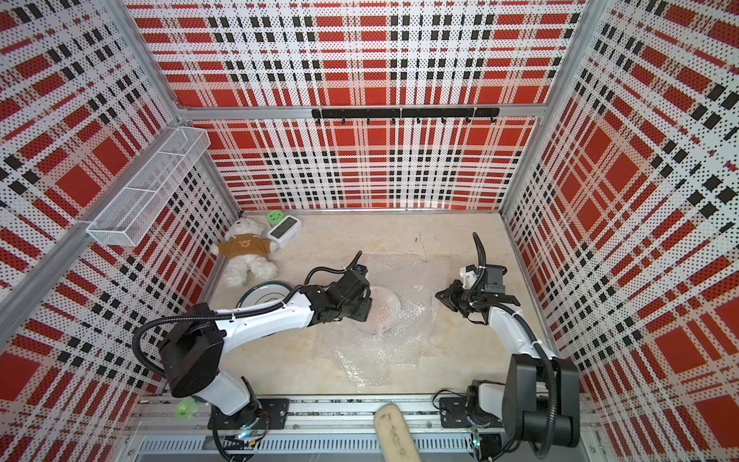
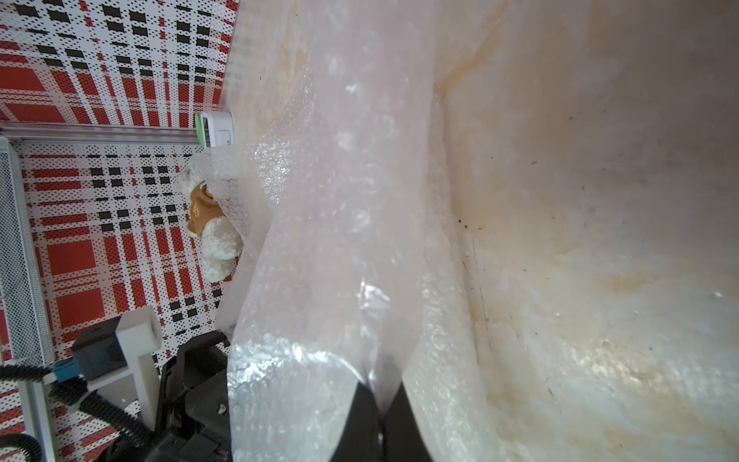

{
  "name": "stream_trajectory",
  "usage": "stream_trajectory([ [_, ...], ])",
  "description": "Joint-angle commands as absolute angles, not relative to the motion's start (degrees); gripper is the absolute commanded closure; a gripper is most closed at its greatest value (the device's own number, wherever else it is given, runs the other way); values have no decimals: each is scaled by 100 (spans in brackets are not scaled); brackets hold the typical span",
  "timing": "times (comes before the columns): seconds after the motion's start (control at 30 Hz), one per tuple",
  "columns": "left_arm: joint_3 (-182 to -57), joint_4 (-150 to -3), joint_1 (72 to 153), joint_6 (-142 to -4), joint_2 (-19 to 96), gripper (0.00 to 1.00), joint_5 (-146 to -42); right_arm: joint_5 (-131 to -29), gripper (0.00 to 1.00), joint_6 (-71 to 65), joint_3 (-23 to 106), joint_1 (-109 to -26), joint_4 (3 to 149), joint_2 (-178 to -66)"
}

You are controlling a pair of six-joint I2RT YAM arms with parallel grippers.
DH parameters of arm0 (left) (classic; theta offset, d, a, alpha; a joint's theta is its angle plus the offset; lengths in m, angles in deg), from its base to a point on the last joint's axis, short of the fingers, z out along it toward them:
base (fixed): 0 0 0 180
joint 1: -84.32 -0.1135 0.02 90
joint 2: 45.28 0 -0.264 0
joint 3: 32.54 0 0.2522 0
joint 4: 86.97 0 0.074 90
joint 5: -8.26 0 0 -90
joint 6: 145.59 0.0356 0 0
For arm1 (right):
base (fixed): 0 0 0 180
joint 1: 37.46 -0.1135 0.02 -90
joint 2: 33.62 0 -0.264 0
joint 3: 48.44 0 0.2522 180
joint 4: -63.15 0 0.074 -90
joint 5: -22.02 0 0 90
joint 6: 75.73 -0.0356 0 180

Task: Unpack dinner plates from bubble wrap
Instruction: Unwrap the bubble wrap.

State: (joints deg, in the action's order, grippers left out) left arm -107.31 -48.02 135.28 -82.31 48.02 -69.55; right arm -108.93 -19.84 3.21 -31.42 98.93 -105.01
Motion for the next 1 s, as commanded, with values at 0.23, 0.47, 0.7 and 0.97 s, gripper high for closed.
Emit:
stream_trajectory([
  [0.23, -10815, -4604, 13305, -8344, 4921, 100, -6604, -11055, 100, -1861, 321, -3148, 9683, -10446],
  [0.47, -10566, -4518, 13046, -8414, 4594, 100, -6802, -10985, 100, -1837, 373, -3131, 9643, -10485],
  [0.7, -9744, -4439, 12354, -8471, 3550, 100, -7054, -10979, 100, -2004, 269, -2947, 9364, -10546],
  [0.97, -9164, -4677, 11626, -8578, 3246, 100, -7713, -10925, 87, -2333, 78, -2725, 8962, -10835],
])
